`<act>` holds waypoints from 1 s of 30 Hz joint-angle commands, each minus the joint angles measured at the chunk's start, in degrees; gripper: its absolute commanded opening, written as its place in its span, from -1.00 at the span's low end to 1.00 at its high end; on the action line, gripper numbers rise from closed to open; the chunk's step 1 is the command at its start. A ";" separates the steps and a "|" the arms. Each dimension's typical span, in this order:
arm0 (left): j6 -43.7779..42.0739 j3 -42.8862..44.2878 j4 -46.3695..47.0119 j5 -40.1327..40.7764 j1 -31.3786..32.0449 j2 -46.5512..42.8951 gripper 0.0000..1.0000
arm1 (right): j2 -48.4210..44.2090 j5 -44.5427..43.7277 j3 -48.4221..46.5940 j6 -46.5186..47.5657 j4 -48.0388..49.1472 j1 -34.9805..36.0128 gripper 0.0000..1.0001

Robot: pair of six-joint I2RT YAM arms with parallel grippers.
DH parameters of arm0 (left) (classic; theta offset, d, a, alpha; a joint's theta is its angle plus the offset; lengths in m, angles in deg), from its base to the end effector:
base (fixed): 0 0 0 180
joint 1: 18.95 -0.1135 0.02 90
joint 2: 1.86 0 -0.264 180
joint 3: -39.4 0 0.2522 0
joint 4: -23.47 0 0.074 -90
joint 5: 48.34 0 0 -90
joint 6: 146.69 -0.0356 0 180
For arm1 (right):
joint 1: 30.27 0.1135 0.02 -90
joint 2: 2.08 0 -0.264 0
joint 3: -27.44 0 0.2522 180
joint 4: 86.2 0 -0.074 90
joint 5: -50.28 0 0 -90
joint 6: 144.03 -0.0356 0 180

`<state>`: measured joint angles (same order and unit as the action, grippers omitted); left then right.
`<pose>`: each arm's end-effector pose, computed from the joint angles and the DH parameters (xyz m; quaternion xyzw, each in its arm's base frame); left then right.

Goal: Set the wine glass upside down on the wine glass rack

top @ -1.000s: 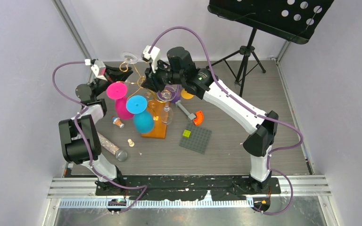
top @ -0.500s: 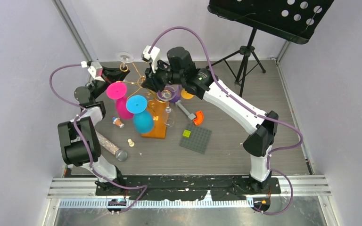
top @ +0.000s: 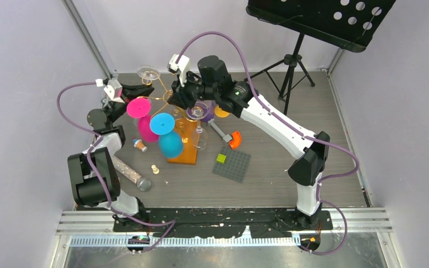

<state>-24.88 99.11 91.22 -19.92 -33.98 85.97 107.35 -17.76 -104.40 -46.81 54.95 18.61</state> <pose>0.3002 0.0482 0.3164 0.2798 0.5196 -0.3289 0.7373 0.2817 0.3429 0.4283 -0.4704 0.6403 0.3516 0.4951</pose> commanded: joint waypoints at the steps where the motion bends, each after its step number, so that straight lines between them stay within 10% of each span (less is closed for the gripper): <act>1: -2.22 -1.22 3.76 0.45 -0.22 -2.54 -1.00 | -1.35 -0.93 -0.09 0.69 1.79 -0.10 -0.45; 12: -2.72 -1.66 3.78 -0.80 -0.27 0.59 -0.40 | -1.82 -1.05 0.38 0.75 1.79 -0.10 -0.45; 30: -1.86 -0.10 3.77 -2.32 -2.80 0.26 -0.10 | -2.44 -1.97 0.35 1.15 2.36 -0.05 -0.44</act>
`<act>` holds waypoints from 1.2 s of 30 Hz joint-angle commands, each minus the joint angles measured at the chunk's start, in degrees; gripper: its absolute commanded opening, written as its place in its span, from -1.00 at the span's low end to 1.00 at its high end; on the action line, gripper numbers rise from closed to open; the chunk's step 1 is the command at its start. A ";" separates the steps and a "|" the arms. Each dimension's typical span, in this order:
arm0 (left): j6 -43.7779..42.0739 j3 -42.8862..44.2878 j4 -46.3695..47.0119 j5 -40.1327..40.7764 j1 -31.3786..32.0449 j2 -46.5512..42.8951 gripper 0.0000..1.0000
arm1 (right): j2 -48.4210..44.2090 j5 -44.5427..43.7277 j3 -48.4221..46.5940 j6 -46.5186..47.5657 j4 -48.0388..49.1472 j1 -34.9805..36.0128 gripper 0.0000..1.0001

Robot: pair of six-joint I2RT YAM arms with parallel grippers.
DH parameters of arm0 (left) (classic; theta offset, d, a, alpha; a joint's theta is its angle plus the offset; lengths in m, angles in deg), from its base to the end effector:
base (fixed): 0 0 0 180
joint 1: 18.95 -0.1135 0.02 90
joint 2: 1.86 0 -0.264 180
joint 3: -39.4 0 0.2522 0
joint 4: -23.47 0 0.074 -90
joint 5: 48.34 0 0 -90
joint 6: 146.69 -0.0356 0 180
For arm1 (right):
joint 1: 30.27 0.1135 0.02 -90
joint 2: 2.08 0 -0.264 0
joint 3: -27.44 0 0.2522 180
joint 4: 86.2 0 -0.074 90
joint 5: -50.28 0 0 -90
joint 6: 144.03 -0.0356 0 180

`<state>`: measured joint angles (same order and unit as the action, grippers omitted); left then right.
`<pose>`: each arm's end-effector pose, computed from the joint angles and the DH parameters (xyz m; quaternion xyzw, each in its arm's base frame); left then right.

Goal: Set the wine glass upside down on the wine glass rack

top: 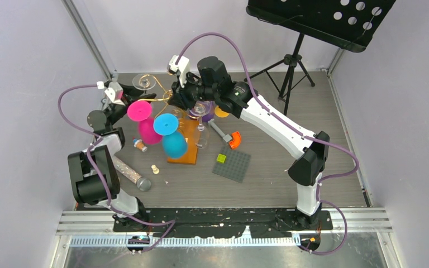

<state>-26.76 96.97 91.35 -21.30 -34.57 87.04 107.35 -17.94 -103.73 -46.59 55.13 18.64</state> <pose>0.3002 0.0510 0.3000 0.2816 0.5342 -0.3279 0.7265 0.2822 0.3437 0.4247 -0.4717 0.6424 0.3489 0.4930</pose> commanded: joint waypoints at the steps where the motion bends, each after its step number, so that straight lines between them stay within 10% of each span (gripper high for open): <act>1: 0.31 2.06 3.68 -0.92 -3.15 -1.06 -0.08 | -2.58 -1.99 -0.26 0.98 2.34 -0.06 -0.44; 9: 2.59 3.18 3.69 -3.47 -8.73 -4.89 0.17 | -3.36 -2.00 -0.29 0.47 4.26 -0.13 -0.43; 16: 5.56 3.60 3.69 -4.39 -10.62 -7.66 0.98 | -4.06 -1.57 -1.10 0.03 5.46 -0.10 -0.37; 27: 7.85 -2.30 1.54 0.87 -13.92 -17.81 0.99 | -7.39 -0.84 -2.84 -0.63 7.43 -0.13 -0.30; 36: -6.64 -6.82 -20.47 11.56 -16.09 -33.19 0.99 | -12.08 -5.88 -3.37 1.50 7.33 -0.14 -0.23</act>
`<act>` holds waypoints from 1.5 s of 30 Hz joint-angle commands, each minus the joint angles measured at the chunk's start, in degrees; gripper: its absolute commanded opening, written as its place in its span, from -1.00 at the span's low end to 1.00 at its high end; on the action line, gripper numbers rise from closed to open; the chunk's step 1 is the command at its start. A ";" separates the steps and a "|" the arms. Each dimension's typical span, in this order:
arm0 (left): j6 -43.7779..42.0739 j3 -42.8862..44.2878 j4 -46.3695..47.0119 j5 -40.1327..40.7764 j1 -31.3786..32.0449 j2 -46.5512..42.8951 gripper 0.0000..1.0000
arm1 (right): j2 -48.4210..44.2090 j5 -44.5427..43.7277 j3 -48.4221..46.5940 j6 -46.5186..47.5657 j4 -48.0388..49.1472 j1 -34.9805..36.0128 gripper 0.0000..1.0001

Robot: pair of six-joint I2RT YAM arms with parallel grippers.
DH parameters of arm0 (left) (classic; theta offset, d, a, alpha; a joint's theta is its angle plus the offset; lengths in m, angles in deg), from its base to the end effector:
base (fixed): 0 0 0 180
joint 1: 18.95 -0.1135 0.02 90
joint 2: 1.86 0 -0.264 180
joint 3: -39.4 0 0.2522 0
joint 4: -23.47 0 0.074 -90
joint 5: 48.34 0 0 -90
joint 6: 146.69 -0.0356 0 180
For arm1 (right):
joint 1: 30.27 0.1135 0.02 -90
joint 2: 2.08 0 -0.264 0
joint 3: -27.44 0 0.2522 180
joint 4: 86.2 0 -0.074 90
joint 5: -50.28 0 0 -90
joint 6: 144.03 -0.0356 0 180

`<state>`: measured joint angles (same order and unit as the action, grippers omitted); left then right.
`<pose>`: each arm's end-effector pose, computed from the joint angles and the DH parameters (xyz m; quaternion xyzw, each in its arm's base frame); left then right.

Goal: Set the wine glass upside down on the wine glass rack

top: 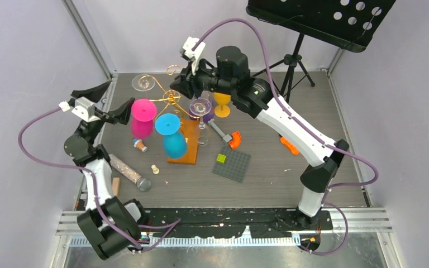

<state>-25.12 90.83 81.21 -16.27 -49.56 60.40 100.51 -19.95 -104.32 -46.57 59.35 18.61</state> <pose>0.1946 0.0801 0.3676 0.2198 0.5077 -0.1847 0.8123 0.2571 0.3129 0.4842 -0.4456 0.5871 0.3534 0.5760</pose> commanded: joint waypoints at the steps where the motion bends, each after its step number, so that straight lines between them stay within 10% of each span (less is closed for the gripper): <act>1: -8.85 -0.52 -11.67 6.66 -1.35 -7.61 0.99 | -5.57 -4.52 -2.70 1.98 3.11 -0.15 -0.22; 13: -2.00 4.23 -10.86 8.99 -2.83 -7.12 0.99 | -8.63 -15.09 0.01 0.49 2.14 -2.29 -0.14; 22: 5.55 14.08 -20.95 9.67 -1.59 -7.64 0.99 | -3.78 -14.06 -3.11 -19.60 -6.08 -17.03 -0.12; 45: -10.34 46.58 -81.94 28.99 15.27 -2.68 0.99 | 13.94 -17.30 0.05 -24.91 -10.61 -24.35 0.01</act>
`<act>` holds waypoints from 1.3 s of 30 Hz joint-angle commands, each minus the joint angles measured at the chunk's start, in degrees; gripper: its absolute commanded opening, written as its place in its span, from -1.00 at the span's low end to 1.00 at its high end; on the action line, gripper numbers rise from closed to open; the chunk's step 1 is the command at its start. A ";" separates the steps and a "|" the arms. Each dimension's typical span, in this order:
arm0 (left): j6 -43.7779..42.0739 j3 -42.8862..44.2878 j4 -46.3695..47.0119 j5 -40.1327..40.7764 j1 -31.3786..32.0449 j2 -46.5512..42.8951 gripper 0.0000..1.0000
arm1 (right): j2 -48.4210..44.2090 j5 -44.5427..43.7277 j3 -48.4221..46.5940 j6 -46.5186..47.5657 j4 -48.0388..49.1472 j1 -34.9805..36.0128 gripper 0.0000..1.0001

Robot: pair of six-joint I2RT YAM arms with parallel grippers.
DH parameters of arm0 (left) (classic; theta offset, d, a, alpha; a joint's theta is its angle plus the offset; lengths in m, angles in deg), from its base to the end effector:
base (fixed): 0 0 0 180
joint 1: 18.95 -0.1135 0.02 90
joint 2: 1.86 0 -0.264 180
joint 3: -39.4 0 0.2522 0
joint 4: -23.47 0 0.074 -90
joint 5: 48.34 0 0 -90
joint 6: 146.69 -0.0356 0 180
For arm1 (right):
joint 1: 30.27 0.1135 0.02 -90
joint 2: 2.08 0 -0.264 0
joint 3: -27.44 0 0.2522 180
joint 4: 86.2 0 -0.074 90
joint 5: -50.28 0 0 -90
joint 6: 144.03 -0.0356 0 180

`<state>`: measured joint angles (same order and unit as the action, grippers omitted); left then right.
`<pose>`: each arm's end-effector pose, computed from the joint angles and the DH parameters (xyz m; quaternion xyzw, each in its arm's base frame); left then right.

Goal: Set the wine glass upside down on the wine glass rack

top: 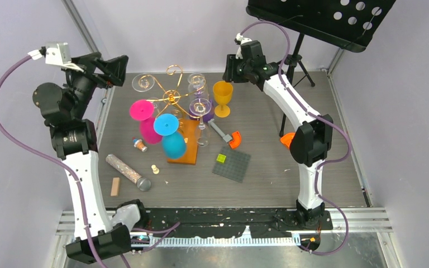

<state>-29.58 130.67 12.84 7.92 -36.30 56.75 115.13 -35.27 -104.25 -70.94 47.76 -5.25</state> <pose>0.1881 0.0380 0.5138 0.0204 0.5862 -0.2291 0.7768 0.4322 0.2048 0.3540 -0.0806 0.8686 0.2062 0.4434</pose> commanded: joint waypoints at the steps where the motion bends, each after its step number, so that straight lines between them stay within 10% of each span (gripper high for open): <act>1: -6.50 9.18 -16.12 5.34 2.11 1.80 0.99 | -0.81 -2.07 0.38 -0.26 1.31 -0.49 0.01; 10: 0.16 31.19 -30.89 2.78 0.72 12.19 0.99 | -3.91 -1.62 3.33 1.23 3.33 -0.52 0.01; 16: 17.52 25.60 -6.92 -19.00 -3.82 13.66 0.99 | -5.69 -1.54 5.88 2.90 3.98 -0.61 0.02; 26: 36.25 15.76 6.45 -14.12 -6.46 11.59 0.99 | -7.39 -0.58 5.79 3.09 4.32 -1.19 0.03; 34: 30.33 18.45 -5.67 -1.46 -6.47 5.53 0.99 | -7.61 0.19 6.04 2.62 4.59 -1.20 0.03; 39: 16.96 35.64 -27.72 1.02 -6.32 8.42 0.99 | -7.82 0.82 5.87 2.45 4.63 -1.20 0.03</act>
<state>-1.49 154.39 -1.78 5.36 -42.39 64.86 110.67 -35.51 -97.87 -68.53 50.21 -6.15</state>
